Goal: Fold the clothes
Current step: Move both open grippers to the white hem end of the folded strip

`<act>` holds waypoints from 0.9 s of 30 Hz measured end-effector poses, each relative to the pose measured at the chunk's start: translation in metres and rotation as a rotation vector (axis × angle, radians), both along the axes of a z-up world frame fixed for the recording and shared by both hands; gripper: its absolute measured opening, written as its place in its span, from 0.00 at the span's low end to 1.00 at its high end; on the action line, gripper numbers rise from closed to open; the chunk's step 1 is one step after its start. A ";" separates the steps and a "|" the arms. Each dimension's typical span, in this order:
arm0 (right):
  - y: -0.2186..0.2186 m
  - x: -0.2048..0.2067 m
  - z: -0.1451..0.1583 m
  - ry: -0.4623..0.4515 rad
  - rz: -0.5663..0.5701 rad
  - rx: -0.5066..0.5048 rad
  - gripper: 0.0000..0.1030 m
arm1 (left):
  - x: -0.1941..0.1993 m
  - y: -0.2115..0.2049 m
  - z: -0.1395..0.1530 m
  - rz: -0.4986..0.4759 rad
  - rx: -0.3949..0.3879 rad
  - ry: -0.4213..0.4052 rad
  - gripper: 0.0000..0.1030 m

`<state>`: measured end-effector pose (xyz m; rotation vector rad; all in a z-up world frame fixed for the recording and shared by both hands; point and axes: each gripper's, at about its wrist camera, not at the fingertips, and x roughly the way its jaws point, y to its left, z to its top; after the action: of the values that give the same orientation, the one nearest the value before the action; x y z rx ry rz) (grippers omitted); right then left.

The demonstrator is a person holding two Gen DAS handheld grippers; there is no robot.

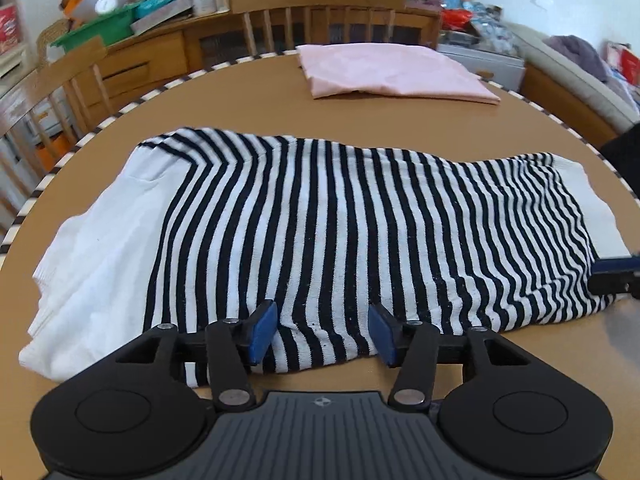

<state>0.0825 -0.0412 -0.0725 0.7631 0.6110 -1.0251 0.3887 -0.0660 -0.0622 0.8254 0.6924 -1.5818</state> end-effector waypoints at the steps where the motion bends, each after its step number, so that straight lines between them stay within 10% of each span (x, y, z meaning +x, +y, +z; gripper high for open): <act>1: 0.001 0.002 0.002 -0.002 -0.007 0.002 0.26 | -0.003 0.002 0.004 0.007 0.003 0.011 0.50; 15: 0.042 0.004 0.036 -0.010 -0.059 -0.088 0.31 | -0.088 0.045 0.038 -0.054 -0.055 0.122 0.54; 27: -0.013 -0.039 0.034 0.018 0.251 -0.111 0.34 | -0.163 0.042 0.027 0.243 -0.073 0.139 0.54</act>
<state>0.0440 -0.0545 -0.0381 0.5639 0.6421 -0.8279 0.2255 -0.0244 -0.0350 0.5591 0.7984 -1.4435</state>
